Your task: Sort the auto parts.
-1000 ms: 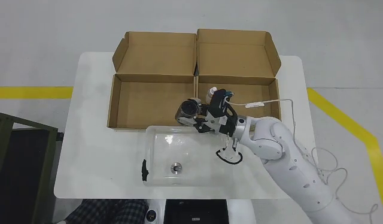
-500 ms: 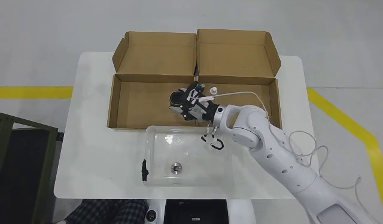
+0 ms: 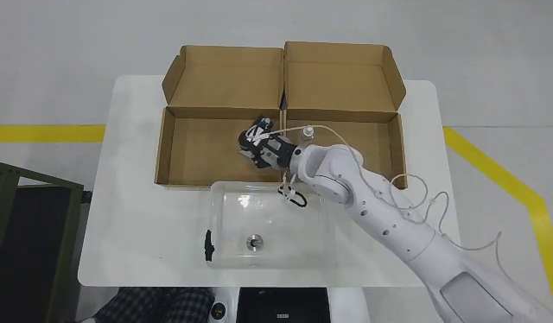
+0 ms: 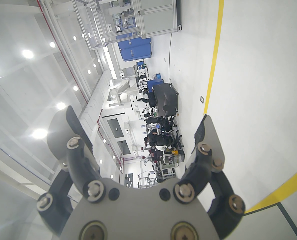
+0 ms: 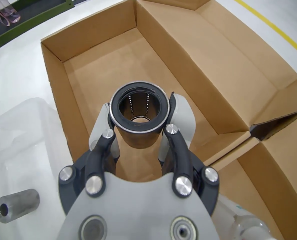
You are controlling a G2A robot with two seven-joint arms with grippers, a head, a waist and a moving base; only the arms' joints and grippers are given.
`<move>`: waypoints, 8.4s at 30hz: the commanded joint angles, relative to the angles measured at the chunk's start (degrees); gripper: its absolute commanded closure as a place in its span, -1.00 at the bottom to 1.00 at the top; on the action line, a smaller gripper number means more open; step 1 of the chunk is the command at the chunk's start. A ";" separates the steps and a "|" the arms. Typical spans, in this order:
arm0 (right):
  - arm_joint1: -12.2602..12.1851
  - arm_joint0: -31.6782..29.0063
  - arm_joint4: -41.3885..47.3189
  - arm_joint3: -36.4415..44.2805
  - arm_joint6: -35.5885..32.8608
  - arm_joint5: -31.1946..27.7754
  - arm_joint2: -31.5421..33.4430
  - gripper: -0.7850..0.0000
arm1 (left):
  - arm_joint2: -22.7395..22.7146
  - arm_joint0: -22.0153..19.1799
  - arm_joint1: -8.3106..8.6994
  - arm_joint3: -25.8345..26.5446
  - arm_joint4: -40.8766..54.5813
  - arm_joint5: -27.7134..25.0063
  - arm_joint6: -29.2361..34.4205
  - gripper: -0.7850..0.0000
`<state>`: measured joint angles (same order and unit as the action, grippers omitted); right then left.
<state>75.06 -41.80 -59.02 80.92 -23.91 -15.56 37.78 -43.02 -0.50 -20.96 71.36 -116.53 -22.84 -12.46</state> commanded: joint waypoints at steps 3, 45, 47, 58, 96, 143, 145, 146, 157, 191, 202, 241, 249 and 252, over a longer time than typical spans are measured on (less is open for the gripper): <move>1.39 1.92 -0.26 -2.69 -0.23 1.44 -1.41 1.00 | 0.00 0.00 0.00 0.00 0.00 0.00 0.00 -1.00; 2.29 -4.25 -10.79 7.76 -2.70 -5.90 6.54 -0.94 | 0.00 0.00 0.00 0.00 0.00 0.00 0.00 -1.00; 1.51 -6.29 -12.27 10.87 -3.00 -8.45 7.82 -1.00 | 0.00 0.00 0.00 0.00 0.00 0.00 0.00 -1.00; -2.57 -19.74 -20.27 26.39 -2.42 -21.05 14.51 -1.00 | 0.00 0.00 0.00 0.00 0.00 0.00 0.00 -1.00; -6.13 -27.09 -27.33 24.03 -3.84 -39.31 12.41 -0.42 | 0.00 0.00 0.00 0.00 0.00 0.00 0.00 -1.00; -4.44 -18.46 -15.72 16.00 -4.28 -38.06 5.39 1.00 | 0.00 0.00 0.00 0.00 0.00 0.00 0.00 -1.00; -4.63 -18.70 -14.13 16.42 -3.45 -37.92 6.33 1.00 | 0.00 0.00 0.00 0.00 0.00 0.00 0.00 -1.00; -4.73 -18.82 -13.54 16.54 -3.37 -37.50 6.86 1.00 | 0.00 0.00 0.00 0.00 0.00 0.00 0.00 -1.00; -5.70 -20.96 5.44 17.33 3.59 -38.00 13.11 1.00 | 0.00 0.00 0.00 0.00 0.00 0.00 0.00 -1.00; -6.27 -22.60 24.57 18.36 15.97 -32.37 22.55 1.00 | 0.00 0.00 0.00 0.00 0.00 0.00 0.00 -1.00; -5.92 -20.17 13.00 18.80 12.37 -23.58 22.01 1.00 | 0.00 0.00 0.00 0.00 0.00 0.00 0.00 -1.00; 1.13 4.96 -6.82 1.34 -6.43 -21.54 0.31 1.00 | 0.00 0.00 0.00 0.00 0.00 0.00 0.00 -1.00; 2.84 7.10 -6.90 -3.05 -7.75 -21.66 -2.38 1.00 | 0.00 0.00 0.00 0.00 0.00 0.00 0.00 -1.00; 3.44 7.84 -6.48 -4.56 -8.47 -22.18 -3.18 1.00 | 0.00 0.00 0.00 0.00 0.00 0.00 0.00 -1.00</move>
<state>78.34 -34.19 -65.54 76.79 -32.10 -37.63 34.83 -43.02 -0.50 -20.96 71.36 -116.53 -22.84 -12.46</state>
